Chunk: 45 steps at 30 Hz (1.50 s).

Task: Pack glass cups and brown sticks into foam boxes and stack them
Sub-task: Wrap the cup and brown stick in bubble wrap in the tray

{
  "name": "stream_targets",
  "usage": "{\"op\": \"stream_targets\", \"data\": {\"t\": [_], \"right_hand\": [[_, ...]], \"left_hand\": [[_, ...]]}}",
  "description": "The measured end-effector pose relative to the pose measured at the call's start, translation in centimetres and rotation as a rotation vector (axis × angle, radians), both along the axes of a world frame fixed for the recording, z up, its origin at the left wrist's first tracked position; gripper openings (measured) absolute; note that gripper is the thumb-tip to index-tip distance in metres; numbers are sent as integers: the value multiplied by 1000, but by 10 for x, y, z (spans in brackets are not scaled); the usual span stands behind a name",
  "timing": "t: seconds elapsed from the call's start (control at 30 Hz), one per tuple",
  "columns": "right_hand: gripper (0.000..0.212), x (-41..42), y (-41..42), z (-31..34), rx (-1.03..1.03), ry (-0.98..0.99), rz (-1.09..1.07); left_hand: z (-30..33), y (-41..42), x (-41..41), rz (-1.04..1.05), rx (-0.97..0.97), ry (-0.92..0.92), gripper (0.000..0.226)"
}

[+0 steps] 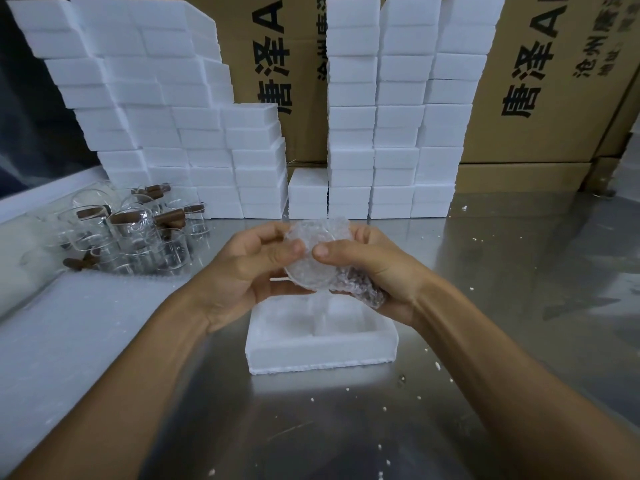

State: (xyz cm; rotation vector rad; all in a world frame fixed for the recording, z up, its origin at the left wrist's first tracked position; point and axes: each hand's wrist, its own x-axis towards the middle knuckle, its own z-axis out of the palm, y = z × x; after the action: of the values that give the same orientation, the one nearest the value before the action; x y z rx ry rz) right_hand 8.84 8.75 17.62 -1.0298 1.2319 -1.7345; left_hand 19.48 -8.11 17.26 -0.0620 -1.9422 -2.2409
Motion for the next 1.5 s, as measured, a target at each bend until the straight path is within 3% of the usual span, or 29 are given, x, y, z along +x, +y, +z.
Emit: {"op": "stream_targets", "data": {"t": [0.2,0.33,0.43,0.53,0.7,0.83,0.97,1.03,1.13,1.27,1.37,1.5], "right_hand": [[35,4,-3,2,64,122,-94],[37,4,0,3,138,301,-170],[40,6,1,6,196,377,-182],[43,5,0,8,260,483,-231],[58,3,0,9,189,594,-394],[52,4,1,13,189,709,-334],[66,2,2,11,220,787,-342],[71,0,2,10,208,777,-380],[61,-3,6,11,173,702,-371],[48,-10,9,13,81,386,-361],[25,-15,10,16,44,179,-415],[23,-19,13,16,95,180,-452]], "left_hand": [[7,-7,7,-27,-56,-28,95],[10,-7,9,-34,-187,-15,75],[10,-9,10,-22,-246,-11,83],[10,-12,11,2,-284,5,77],[15,-16,14,49,-319,57,70],[17,-12,14,24,-429,55,62],[19,-10,15,66,-550,61,44],[19,-10,15,115,-564,79,47],[18,-10,13,181,-587,97,54],[15,-9,9,261,-583,119,53],[12,-11,5,340,-622,158,51],[8,-11,2,381,-679,193,56]]}}
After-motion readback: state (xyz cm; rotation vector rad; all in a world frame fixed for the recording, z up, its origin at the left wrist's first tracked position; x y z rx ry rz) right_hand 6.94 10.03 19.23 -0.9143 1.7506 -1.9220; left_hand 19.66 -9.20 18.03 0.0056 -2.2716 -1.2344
